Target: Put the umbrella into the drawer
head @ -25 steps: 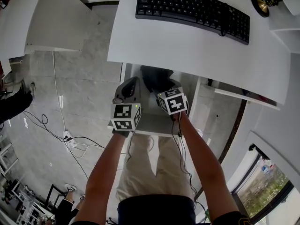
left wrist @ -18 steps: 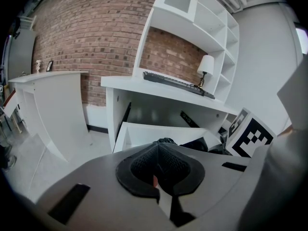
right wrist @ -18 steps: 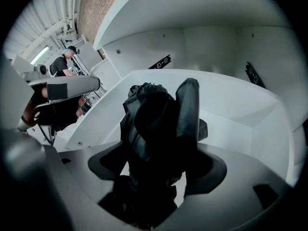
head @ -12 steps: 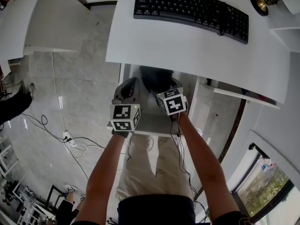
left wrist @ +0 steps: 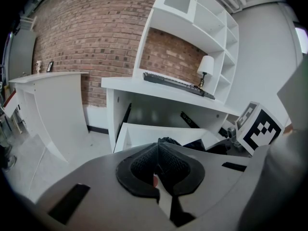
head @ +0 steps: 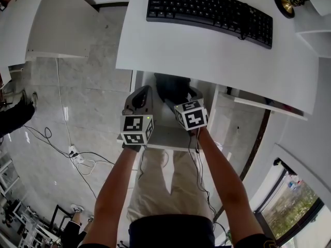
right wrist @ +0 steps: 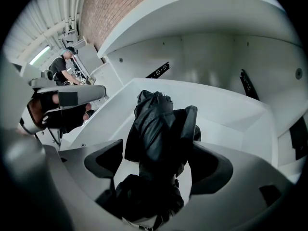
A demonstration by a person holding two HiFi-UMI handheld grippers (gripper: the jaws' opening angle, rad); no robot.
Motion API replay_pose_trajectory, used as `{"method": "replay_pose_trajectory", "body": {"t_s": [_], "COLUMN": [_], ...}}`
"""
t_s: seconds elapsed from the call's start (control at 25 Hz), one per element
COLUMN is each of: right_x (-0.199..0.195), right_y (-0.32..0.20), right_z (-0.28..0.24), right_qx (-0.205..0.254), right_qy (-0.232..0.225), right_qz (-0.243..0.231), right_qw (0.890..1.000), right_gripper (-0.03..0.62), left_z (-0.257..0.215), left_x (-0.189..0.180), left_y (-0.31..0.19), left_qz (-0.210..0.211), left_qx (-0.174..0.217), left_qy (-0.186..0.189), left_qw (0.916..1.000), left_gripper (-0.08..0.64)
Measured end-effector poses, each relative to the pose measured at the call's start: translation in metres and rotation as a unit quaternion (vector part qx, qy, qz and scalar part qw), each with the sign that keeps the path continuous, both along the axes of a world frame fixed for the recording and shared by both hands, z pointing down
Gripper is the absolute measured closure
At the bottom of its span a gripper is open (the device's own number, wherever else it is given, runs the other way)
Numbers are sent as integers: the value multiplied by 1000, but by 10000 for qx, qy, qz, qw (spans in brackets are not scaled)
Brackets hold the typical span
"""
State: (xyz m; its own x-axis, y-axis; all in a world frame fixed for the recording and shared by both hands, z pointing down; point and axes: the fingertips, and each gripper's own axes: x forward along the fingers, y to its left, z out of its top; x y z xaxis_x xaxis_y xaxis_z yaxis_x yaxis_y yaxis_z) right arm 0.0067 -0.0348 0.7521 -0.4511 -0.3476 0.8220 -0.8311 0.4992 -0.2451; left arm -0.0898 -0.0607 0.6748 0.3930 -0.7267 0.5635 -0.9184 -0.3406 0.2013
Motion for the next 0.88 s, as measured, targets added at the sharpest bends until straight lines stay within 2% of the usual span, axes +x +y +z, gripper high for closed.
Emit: {"method": "replay_pose_trajectory", "body": {"t_s": [0.4, 0.88], "right_x": [4, 10], "right_y": [2, 1], "right_z": [-11, -32], "right_qx": [83, 276], "right_qy": [-12, -346], "right_qz": [139, 479], "right_qw": [9999, 9979], "right_gripper": [219, 221], "left_z": [-2, -2], "left_x": [0, -1], "left_y": [1, -1], "left_qz": [-9, -60], "left_qx": [20, 25], "left_qy": [4, 64], "left_qw": [10000, 10000], "left_gripper": [543, 543]}}
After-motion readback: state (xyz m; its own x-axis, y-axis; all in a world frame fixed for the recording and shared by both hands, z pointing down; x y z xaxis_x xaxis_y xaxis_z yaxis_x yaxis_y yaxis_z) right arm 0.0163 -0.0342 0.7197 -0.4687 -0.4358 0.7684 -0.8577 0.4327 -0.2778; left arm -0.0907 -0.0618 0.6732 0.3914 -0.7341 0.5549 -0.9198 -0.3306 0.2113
